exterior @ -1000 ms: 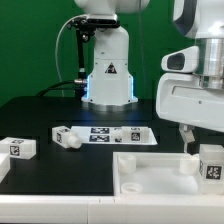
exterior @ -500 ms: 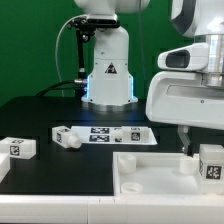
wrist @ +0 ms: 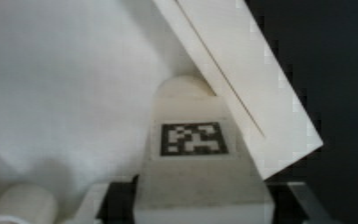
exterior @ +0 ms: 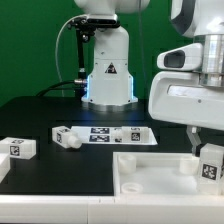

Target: Assemble square table

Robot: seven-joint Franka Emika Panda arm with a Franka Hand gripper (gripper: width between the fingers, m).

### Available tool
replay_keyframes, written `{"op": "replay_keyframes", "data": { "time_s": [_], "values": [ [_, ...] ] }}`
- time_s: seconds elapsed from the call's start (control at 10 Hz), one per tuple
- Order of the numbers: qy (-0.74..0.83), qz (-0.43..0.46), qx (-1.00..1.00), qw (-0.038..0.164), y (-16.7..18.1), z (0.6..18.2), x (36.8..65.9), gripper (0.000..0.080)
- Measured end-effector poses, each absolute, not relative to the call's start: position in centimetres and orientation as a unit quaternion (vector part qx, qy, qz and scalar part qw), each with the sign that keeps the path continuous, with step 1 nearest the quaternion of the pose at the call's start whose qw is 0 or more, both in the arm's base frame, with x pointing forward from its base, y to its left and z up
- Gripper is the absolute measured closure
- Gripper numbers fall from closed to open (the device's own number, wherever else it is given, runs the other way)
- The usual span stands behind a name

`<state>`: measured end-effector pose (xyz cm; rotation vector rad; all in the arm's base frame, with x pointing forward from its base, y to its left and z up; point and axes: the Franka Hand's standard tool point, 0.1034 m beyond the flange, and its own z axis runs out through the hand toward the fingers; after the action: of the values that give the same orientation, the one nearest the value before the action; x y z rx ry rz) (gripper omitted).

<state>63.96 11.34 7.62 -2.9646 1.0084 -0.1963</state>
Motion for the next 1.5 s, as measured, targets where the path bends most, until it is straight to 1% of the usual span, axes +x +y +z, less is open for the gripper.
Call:
{"op": "replay_keyframes", "data": {
  "time_s": [0.3,0.4,0.5,0.6,0.9,1.4,1.5],
  "values": [
    [0.533,-0.04,-0.845,0.003,11.29,7.63,63.86,0.0515],
    [0.59,-0.019,-0.807,-0.004,11.17,7.83,63.92,0.0515],
    [0.664,-0.013,-0.747,0.004,11.16,7.75,64.33,0.0515],
    [0.719,-0.011,-0.695,0.006,11.36,7.6,64.29,0.0515],
    [0.799,-0.012,-0.601,0.007,11.37,7.6,64.29,0.0514],
    [0.798,-0.013,-0.602,0.005,11.28,7.56,64.23,0.0514],
    [0.788,-0.014,-0.616,0.008,11.27,8.0,64.35,0.0358]
  ]
}}
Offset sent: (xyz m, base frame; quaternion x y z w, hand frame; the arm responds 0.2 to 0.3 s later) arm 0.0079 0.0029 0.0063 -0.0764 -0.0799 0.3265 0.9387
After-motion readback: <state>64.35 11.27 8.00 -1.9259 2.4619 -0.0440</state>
